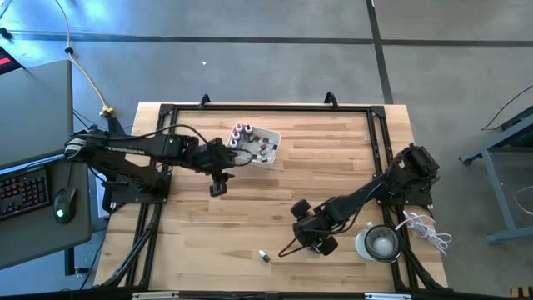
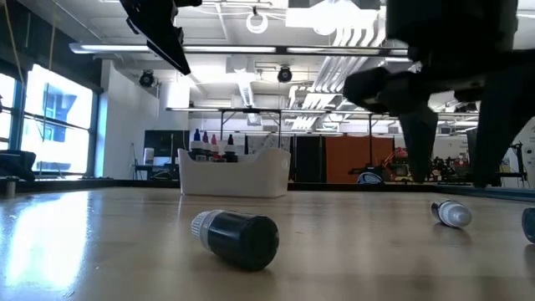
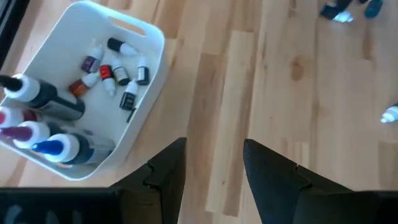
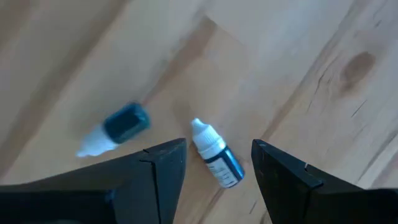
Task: Pick & Place food coloring
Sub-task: Put the small red food coloring bottle into the white bin
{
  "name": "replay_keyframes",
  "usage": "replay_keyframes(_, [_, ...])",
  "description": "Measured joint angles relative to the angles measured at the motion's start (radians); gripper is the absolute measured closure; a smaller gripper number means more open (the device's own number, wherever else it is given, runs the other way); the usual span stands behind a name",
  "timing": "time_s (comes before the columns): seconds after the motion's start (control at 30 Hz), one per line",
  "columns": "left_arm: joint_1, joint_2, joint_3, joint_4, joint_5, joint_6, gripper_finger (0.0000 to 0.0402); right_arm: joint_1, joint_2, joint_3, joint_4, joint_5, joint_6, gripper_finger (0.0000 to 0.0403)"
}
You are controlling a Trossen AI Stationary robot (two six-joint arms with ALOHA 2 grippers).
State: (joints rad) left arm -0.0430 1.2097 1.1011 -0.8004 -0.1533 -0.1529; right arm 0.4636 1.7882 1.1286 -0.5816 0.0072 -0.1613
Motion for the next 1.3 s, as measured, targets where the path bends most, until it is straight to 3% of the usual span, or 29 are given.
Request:
replay_keyframes(0.43, [-0.029,-0.001,0.000,0.051,0.002,-0.011,0.0245,-0.027,0.080,0.000,-0.019,0.013,-0.140,0.0233])
replay_keyframes(0.7, [-0.030,-0.001,0.000,0.051,0.002,-0.011,0.0245,-0.048,0.114,0.004,-0.017,-0.023,-0.002,0.0283])
replay_keyframes(0.87, [-0.030,-0.001,0.000,0.051,0.002,-0.011,0.0245,-0.051,0.108,0.001,0.005,-0.014,0.000,0.0322])
replay_keyframes(1.0, [-0.030,-0.005,0.000,0.052,-0.032,-0.010,0.0245,-0.058,0.093,0.009,0.029,0.042,0.003,0.0342])
replay_keyframes(1.13, [-0.030,-0.005,0.000,0.051,-0.081,-0.010,0.0245,-0.090,0.068,0.021,0.121,0.160,0.020,0.0335])
replay_keyframes(1.3, [-0.030,-0.005,0.018,0.047,-0.283,0.044,0.0245,-0.169,0.061,0.024,0.385,0.375,-0.065,0.0326])
